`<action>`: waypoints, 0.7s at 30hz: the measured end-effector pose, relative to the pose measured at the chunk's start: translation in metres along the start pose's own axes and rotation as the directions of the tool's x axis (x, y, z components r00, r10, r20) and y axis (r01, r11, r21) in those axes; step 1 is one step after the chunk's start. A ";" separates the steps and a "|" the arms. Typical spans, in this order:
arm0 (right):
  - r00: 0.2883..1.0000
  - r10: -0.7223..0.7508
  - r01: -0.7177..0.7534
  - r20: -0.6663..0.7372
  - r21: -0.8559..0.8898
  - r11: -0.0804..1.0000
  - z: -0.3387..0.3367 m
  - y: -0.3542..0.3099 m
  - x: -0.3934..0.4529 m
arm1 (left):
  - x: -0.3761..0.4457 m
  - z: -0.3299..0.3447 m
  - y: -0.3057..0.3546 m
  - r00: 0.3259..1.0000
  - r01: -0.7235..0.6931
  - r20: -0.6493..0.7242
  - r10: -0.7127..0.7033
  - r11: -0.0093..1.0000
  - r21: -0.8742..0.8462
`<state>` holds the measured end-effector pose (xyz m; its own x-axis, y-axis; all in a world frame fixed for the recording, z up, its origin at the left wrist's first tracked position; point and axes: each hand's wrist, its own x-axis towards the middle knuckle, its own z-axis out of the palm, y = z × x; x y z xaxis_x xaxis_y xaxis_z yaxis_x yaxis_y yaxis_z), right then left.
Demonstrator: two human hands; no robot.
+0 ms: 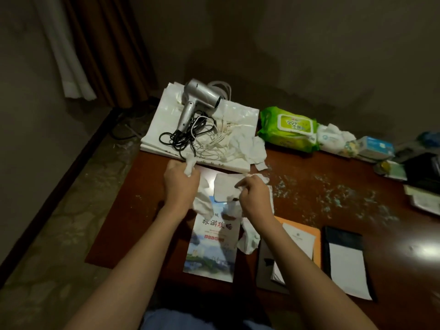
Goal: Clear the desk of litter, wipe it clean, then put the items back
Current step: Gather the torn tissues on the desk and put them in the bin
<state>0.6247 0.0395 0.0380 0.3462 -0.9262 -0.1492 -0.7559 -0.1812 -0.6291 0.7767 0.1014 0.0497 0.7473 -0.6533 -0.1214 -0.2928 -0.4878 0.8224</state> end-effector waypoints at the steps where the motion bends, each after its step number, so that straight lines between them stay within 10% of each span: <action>1: 1.000 -0.003 0.003 0.001 -0.003 1.000 -0.007 -0.001 -0.003 | -0.006 0.000 0.004 1.000 -0.012 0.024 0.012 1.000 -0.008; 11: 0.980 -0.073 0.071 -0.183 -0.017 0.997 -0.107 0.046 -0.057 | -0.085 0.030 0.069 0.950 -0.196 0.244 0.194 0.980 -0.017; 21: 0.937 0.170 -0.159 -0.306 0.060 0.985 -0.257 0.212 -0.202 | -0.285 0.166 0.166 0.803 -0.453 0.392 0.449 0.887 -0.087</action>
<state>0.2516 0.1035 0.1311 0.0260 -0.9996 -0.0135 -0.7667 -0.0113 -0.6420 0.4163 0.1102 0.1282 0.2349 -0.9705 0.0534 -0.5468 -0.0865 0.8328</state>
